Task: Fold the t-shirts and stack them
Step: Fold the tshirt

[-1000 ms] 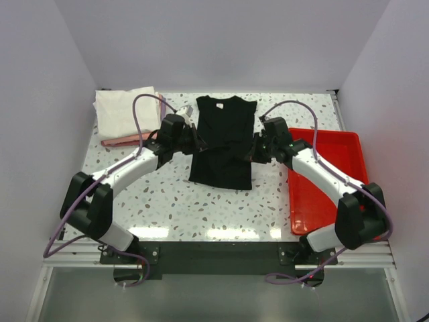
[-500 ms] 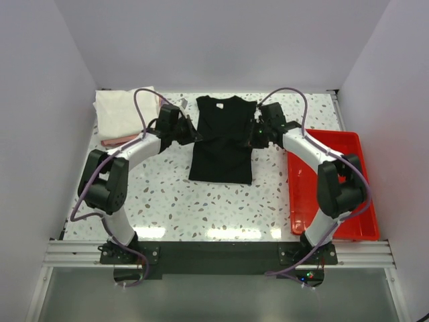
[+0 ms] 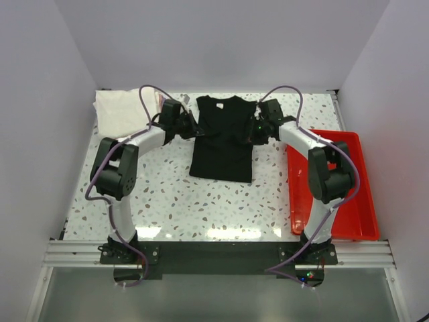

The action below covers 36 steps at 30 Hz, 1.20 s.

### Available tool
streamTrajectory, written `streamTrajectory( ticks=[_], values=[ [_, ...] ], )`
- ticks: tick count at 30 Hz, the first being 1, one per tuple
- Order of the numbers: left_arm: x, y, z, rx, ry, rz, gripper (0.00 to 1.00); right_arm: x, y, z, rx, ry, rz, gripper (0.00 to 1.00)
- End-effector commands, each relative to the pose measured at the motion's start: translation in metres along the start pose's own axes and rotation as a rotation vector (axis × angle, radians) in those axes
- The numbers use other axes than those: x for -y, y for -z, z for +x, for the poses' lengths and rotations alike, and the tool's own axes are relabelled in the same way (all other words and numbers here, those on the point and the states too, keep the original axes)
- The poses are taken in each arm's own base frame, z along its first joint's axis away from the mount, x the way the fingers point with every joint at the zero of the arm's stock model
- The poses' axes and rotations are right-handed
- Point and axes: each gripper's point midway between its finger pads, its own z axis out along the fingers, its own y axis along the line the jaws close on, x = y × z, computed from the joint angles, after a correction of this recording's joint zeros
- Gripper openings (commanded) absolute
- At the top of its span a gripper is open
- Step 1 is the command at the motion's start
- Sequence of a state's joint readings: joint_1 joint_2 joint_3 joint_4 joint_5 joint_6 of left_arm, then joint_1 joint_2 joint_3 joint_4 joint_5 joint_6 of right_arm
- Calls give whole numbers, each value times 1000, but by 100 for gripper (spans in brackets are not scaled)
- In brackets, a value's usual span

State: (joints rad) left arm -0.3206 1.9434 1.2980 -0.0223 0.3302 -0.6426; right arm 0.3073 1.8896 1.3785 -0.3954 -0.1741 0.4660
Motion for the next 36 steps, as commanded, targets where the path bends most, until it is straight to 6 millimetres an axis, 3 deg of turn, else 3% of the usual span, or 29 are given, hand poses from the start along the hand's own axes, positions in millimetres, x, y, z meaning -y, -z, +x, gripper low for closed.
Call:
streamTrajectory(
  ticks=[1,10,12,14,15,16,17,18,20,21,22,23,24,25,28,29,32,36],
  values=[
    [8,-4,-29,58,-24,52,0,-6,0,-30,75,21,-19,0],
    [-9,-14,-23,26,16,39,0,3,-16,-30,63,5,7,0],
    [-10,-18,-20,12,16,46,0,6,-18,-29,61,-1,22,8],
    [-8,-20,-20,5,19,56,9,6,-17,-31,68,0,29,13],
    [-6,-19,-20,3,20,68,23,5,-15,-32,68,2,28,18],
    [-3,-18,-23,10,16,74,32,2,-12,-37,76,11,26,31],
    [-2,-16,-23,12,16,76,40,1,-10,-39,75,17,25,36],
    [1,-14,-25,16,19,80,51,-2,-6,-40,75,24,15,39],
    [8,-4,-30,43,9,93,59,-7,5,-46,97,37,5,42],
    [11,-1,-31,50,12,102,76,-10,9,-50,112,44,-6,52],
    [13,4,-33,61,13,104,83,-16,18,-51,121,51,-35,62],
    [17,12,-33,73,10,113,92,-20,21,-50,123,55,-55,98],
    [18,16,-32,76,10,111,100,-25,25,-50,129,59,-81,99],
    [24,26,-37,96,5,118,100,-31,33,-46,122,64,-116,99],
    [21,38,-26,90,13,100,100,-33,40,-32,108,58,-146,99],
    [21,47,-19,86,18,100,100,-39,51,-30,121,58,-175,99],
    [19,66,2,74,37,96,100,-49,56,-12,115,66,-244,99],
    [14,88,31,70,59,103,100,-59,44,6,82,80,-259,99]
  ],
)
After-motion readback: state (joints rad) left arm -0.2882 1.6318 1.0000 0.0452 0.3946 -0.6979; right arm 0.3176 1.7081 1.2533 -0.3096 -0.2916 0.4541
